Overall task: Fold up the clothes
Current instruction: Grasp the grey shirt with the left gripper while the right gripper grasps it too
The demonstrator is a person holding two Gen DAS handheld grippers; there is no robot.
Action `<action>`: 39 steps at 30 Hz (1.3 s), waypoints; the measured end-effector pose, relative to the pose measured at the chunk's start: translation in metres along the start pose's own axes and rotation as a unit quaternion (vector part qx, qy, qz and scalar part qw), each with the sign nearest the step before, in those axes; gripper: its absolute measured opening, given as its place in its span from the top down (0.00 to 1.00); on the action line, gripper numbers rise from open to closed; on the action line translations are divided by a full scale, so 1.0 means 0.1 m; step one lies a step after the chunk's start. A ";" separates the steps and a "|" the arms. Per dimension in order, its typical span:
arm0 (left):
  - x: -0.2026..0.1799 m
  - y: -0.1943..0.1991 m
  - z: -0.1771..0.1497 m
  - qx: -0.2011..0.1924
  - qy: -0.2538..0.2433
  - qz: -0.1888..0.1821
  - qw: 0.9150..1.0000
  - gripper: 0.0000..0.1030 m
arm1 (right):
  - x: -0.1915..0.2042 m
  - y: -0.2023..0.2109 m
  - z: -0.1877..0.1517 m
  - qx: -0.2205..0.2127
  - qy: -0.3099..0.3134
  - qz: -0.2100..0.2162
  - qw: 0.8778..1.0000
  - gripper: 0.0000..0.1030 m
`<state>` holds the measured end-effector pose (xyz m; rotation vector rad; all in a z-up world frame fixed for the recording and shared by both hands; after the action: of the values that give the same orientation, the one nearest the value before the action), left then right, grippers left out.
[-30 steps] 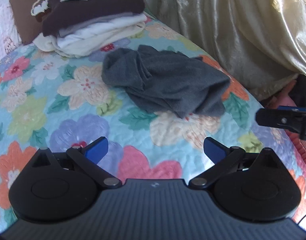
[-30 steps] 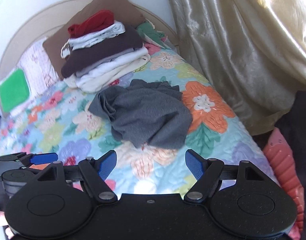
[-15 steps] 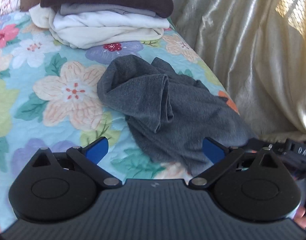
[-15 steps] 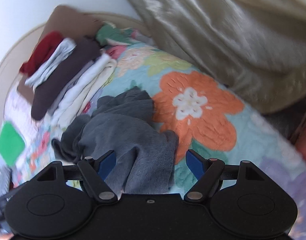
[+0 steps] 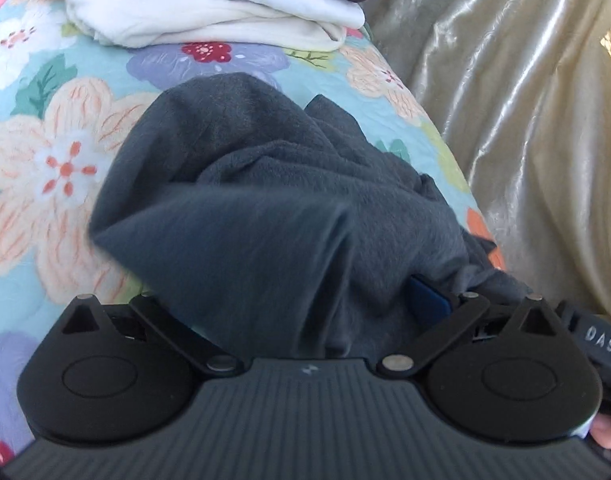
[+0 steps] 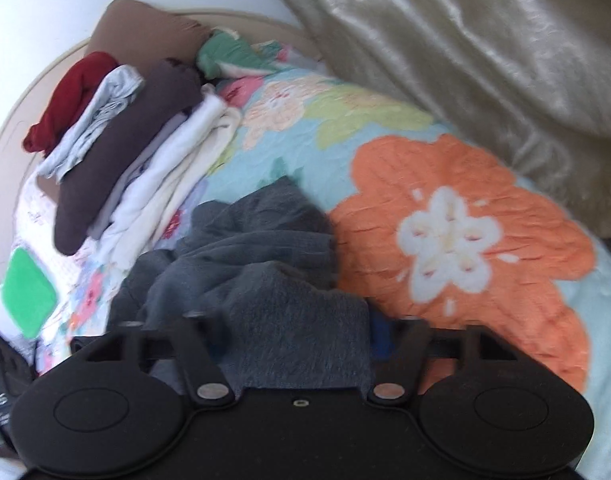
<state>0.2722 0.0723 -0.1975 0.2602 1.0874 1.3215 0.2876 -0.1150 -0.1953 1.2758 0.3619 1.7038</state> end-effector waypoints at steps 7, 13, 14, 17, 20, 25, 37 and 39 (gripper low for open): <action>-0.05 -0.01 0.05 0.015 0.011 -0.003 1.000 0.45 | 0.12 -0.06 -0.06 0.009 0.033 0.015 0.999 0.81; -0.08 0.05 0.02 0.027 0.071 -0.045 0.996 0.70 | 0.29 0.04 -0.11 0.024 0.042 0.048 0.998 0.82; -0.08 0.07 0.02 0.026 0.069 -0.046 0.996 0.70 | 0.31 0.05 -0.12 0.026 0.037 0.055 0.997 0.82; -0.10 0.13 0.00 0.024 0.062 -0.050 0.997 0.71 | 0.37 0.10 -0.17 0.029 0.021 0.072 0.997 0.82; -0.09 0.28 -0.03 0.019 0.050 -0.061 0.997 0.71 | 0.45 0.17 -0.25 0.037 0.010 0.097 0.995 0.82; -0.04 0.57 -0.15 0.014 0.039 -0.065 0.997 0.72 | 0.66 0.35 -0.44 0.057 0.027 0.130 0.990 0.82; 0.19 1.42 -0.39 -0.017 0.025 -0.042 0.999 0.74 | 1.21 0.71 -1.01 0.080 0.075 0.196 0.975 0.83; 0.27 1.61 -0.44 -0.024 0.019 -0.030 0.999 0.74 | 1.37 0.75 -1.15 0.089 0.089 0.208 0.970 0.83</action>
<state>0.1318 0.1259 -0.1196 0.1662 1.0862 1.3008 0.1491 -0.0089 -0.1103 1.4016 0.3770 2.1917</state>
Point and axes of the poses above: each gripper's, at about its wrist camera, not at the fingertips, and y roughly against the way its jaws point, x to its left, z to its top, the point moved 10 cm from there along -y, roughly the way its jaws point, and after that the axes turned 6 degrees about -z, right-handed, at the moved point
